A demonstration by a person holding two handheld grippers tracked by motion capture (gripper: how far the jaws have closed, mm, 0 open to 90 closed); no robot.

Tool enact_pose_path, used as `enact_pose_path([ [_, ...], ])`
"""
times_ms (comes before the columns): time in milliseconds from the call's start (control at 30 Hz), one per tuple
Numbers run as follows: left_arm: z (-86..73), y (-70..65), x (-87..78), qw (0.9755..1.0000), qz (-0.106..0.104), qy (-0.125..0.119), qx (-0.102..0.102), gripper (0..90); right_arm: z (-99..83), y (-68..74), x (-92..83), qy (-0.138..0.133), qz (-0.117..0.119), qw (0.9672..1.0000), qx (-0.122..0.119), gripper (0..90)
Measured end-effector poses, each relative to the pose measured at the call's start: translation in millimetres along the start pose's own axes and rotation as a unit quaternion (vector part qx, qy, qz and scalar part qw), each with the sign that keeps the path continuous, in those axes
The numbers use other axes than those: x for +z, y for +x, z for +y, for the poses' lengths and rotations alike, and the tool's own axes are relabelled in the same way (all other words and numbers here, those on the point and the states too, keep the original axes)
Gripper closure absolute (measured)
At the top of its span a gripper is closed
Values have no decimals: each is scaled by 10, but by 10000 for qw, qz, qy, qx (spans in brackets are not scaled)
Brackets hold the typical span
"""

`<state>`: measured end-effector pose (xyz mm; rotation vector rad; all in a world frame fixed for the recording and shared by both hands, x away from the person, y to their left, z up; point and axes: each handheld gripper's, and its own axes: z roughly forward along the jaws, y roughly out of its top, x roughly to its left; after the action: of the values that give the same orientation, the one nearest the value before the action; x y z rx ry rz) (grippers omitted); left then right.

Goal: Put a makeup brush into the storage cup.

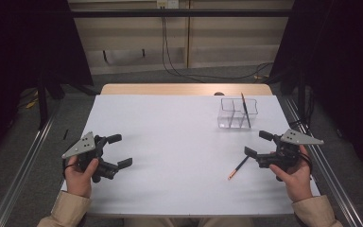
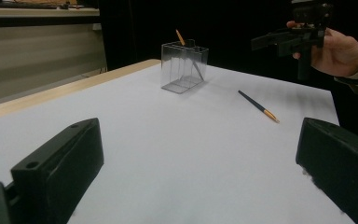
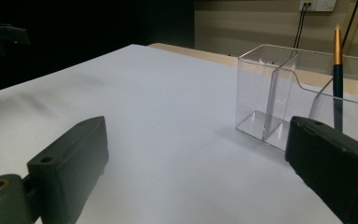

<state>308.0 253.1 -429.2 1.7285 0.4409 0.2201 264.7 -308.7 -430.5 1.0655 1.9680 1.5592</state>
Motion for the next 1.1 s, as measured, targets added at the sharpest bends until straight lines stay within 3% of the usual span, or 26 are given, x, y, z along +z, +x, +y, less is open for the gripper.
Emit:
enact_pose_path([
  [700, -5, -11, 28, 10000, -2, 12, -13, 7, -94, 73, -137, 7, 59, 9999, -101, 55],
  [1100, -21, -11, 2, 10000, 44, 16, -27, 6, -50, 79, -144, -77, 94, 9998, -140, 55],
])
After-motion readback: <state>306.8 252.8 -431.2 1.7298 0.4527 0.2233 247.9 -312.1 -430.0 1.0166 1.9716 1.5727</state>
